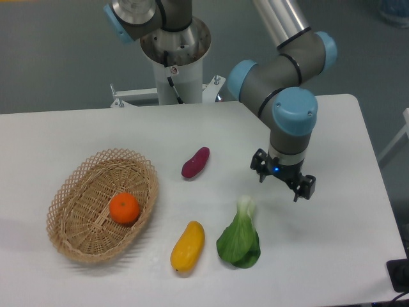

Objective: Pick up the orange from the basket
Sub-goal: 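Move the open gripper over the wicker basket and lower onto the orange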

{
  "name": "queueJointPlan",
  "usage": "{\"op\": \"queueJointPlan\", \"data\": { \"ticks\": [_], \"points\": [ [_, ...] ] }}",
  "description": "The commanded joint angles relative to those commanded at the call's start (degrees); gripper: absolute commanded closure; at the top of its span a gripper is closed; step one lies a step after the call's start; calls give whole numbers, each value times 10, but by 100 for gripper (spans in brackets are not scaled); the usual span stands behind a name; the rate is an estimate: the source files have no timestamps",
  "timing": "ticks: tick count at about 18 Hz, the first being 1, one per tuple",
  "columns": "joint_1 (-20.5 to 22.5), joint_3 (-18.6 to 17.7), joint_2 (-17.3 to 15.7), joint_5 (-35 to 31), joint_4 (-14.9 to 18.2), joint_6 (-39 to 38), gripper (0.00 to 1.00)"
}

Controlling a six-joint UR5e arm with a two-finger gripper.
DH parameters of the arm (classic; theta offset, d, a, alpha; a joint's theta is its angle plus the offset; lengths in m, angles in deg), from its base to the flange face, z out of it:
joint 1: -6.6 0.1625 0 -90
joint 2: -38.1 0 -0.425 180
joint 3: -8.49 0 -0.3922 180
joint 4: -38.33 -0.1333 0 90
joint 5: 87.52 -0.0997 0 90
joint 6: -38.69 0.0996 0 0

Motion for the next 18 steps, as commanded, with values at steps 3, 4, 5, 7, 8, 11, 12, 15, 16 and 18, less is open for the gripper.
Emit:
{"op": "queueJointPlan", "data": {
  "ticks": [3, 4, 5, 7, 8, 11, 12, 15, 16, 18],
  "points": [
    [-20, -3, 0, 9, -3, -33, 0],
    [-30, -4, -1, 19, -7, -69, 0],
    [-35, -4, -1, 30, -9, -85, 0],
    [-45, -4, -3, 49, -9, -97, 0],
    [-50, -5, -3, 53, -8, -100, 0],
    [-78, -7, -3, 53, -8, -171, 0],
    [-90, -7, -4, 52, -7, -204, 0],
    [-126, -19, -16, 49, -6, -303, 0],
    [-138, -25, -20, 48, -4, -323, 0],
    [-165, -39, -34, 49, -1, -359, 0]
  ]
}}
